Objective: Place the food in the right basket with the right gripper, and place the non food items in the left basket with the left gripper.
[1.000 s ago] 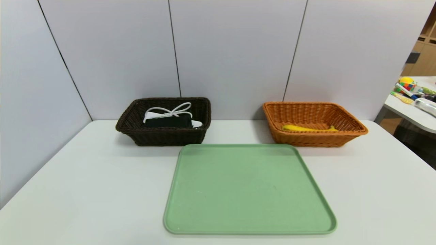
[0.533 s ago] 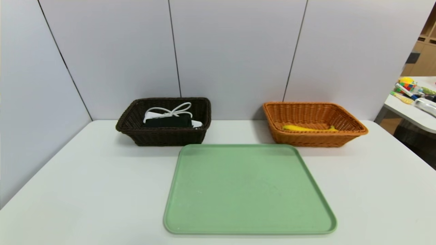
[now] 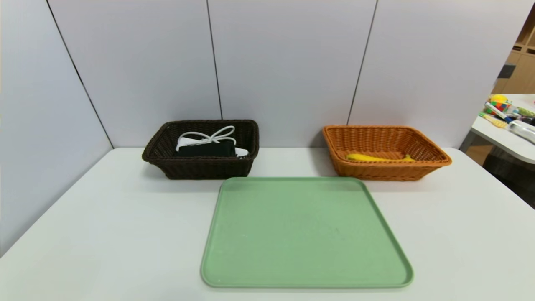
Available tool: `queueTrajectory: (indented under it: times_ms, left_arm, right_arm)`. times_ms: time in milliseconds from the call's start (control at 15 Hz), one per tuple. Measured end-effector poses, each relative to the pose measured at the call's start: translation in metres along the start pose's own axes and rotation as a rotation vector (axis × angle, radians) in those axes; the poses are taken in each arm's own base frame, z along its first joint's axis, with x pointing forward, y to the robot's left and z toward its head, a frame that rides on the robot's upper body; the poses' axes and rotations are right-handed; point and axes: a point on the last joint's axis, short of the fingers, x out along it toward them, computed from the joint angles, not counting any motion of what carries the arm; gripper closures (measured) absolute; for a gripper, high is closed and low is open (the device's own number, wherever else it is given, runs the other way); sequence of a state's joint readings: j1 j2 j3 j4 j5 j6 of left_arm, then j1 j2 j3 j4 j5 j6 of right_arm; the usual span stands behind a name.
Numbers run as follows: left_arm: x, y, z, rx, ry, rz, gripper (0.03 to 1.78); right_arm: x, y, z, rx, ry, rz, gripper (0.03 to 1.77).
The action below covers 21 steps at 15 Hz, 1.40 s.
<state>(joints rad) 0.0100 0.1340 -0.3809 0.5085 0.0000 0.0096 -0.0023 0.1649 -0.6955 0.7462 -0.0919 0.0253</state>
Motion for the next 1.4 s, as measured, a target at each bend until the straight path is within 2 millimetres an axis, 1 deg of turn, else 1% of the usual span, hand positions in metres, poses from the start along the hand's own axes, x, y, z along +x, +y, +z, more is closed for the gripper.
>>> queueTrajectory:
  times_ms: [133,333,533,667,800,1000,1133,1267,1400]
  left_arm:
    - [0.009,0.0,-0.005,0.015,-0.073,0.0,0.12]
    - [0.02,0.0,-0.013,0.063,-0.176,0.005,0.12]
    - [0.027,0.0,-0.031,0.084,-0.198,0.008,0.12]
    - [0.029,0.0,-0.036,0.089,-0.229,0.006,0.12]
    - [0.034,-0.001,-0.042,0.091,-0.24,-0.005,0.12]
    - [0.037,-0.001,-0.046,0.093,-0.25,-0.031,0.12]
    - [0.037,-0.001,-0.046,0.088,-0.248,-0.033,0.12]
    - [0.037,-0.001,-0.047,0.087,-0.248,-0.033,0.12]
    - [0.037,-0.001,-0.047,0.087,-0.248,-0.033,0.12]
  right_arm:
    - [0.009,0.0,-0.007,-0.016,-0.073,-0.026,0.09]
    - [0.023,0.001,-0.026,-0.069,-0.179,-0.032,0.09]
    - [0.041,0.002,-0.04,-0.109,-0.276,-0.032,0.09]
    - [0.053,0.003,-0.05,-0.133,-0.314,-0.031,0.09]
    - [0.062,0.004,-0.06,-0.14,-0.315,-0.03,0.09]
    - [0.072,0.004,-0.076,-0.148,-0.259,-0.023,0.09]
    - [0.074,0.005,-0.078,-0.142,-0.256,0.009,0.09]
    - [0.077,0.007,-0.082,-0.157,-0.255,0.083,0.09]
    - [0.08,0.008,-0.089,-0.156,-0.228,0.106,0.09]
